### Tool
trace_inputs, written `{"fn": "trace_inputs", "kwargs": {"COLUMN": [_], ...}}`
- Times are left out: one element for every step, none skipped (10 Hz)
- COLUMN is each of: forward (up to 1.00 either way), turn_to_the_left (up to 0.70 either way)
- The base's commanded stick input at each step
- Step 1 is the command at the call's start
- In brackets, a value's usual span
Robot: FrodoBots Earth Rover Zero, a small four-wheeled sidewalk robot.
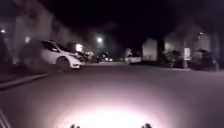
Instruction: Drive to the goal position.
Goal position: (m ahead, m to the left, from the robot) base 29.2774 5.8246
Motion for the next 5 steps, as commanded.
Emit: {"fn": "trace_inputs", "kwargs": {"forward": [0.85, 0.85, 0.85, 0.85, 0.85], "turn_to_the_left": [0.0, 0.0, 0.0, 0.0, 0.0]}}
